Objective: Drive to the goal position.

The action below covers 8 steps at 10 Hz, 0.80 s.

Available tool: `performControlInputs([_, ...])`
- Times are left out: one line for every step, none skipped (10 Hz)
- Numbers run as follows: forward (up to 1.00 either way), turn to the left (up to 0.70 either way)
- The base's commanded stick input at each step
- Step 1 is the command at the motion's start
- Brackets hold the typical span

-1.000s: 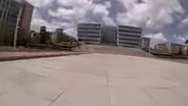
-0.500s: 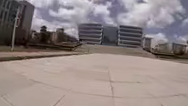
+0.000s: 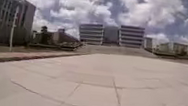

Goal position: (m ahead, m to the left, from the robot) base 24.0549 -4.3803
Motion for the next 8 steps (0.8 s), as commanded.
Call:
performControlInputs([0.7,0.0])
performControlInputs([0.7,0.0])
performControlInputs([0.7,0.0])
performControlInputs([0.7,0.0])
performControlInputs([0.7,0.0])
performControlInputs([0.7,0.0])
performControlInputs([0.7,0.0])
performControlInputs([0.7,0.0])
